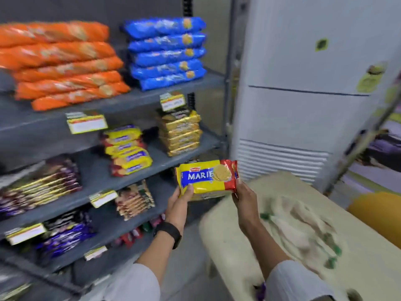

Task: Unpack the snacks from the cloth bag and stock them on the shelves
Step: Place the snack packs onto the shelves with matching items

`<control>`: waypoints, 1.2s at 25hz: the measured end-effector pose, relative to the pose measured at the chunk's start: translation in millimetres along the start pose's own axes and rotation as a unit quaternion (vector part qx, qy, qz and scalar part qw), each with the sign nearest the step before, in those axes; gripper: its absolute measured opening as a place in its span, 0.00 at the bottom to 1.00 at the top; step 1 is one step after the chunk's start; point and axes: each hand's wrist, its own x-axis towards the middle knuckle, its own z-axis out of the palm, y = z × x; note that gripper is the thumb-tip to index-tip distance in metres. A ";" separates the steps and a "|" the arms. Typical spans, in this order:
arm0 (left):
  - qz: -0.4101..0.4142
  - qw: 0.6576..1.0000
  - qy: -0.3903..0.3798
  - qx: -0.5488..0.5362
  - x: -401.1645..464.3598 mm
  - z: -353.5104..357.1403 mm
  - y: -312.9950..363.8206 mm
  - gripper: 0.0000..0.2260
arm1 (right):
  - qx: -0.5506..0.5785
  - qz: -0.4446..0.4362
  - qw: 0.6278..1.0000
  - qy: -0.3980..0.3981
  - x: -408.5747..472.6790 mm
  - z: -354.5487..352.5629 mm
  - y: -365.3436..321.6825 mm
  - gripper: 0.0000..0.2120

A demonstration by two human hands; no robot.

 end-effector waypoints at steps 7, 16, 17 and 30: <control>0.000 0.990 0.143 -0.008 39.9 -209.3 57.2 0.21 | -0.020 0.061 0.989 -0.132 32.2 228.7 75.6 0.15; -0.043 0.977 0.208 -0.004 168.9 -263.3 84.7 0.12 | -0.081 0.139 0.975 -0.154 152.3 319.8 115.1 0.17; -0.048 0.976 0.213 0.002 185.5 -263.1 86.6 0.16 | -0.085 0.142 0.975 -0.151 168.0 325.7 117.9 0.16; -0.100 0.955 0.275 -0.044 267.0 -271.8 77.7 0.25 | -0.121 0.173 0.962 -0.172 256.0 357.9 158.7 0.16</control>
